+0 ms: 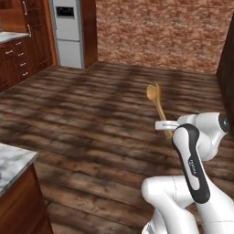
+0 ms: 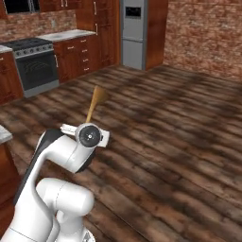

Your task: Organize the utensils by type. Pick up the wooden spoons from the counter and place them in the open cabinet. Then pick up the metallic utensils from the counter and place them in the open drawer.

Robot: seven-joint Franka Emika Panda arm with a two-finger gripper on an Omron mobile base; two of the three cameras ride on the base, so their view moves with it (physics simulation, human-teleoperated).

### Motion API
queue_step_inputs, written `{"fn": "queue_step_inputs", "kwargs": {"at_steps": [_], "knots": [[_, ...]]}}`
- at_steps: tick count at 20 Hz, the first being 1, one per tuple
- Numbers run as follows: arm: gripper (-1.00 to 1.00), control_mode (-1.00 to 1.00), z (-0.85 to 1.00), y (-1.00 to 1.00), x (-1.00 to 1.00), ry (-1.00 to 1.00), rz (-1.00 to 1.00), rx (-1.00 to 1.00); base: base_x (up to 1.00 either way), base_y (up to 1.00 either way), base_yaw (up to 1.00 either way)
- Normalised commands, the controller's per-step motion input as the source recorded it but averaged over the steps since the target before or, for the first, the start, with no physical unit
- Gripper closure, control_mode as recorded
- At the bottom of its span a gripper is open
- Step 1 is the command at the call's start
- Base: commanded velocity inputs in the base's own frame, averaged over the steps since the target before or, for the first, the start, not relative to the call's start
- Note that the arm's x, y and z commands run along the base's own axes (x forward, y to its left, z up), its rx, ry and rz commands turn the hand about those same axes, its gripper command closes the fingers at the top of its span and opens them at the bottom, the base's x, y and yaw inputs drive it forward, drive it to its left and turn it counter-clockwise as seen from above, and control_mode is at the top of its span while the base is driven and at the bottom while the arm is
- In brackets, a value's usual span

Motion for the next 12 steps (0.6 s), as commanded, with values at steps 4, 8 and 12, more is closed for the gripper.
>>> {"fn": "queue_step_inputs", "kwargs": {"at_steps": [4, 8, 12], "knots": [[1.0, 1.0, 0.0, 0.0, 0.0, 0.0, 0.0, 0.0, 1.0, -0.38, 0.23], [1.0, 1.0, 0.0, 0.0, 0.0, 0.0, 0.0, 0.0, 1.0, -0.22, 0.3], [1.0, 1.0, 0.0, 0.0, 0.0, 0.0, 0.0, 0.0, 1.0, -0.14, 0.36]]}}
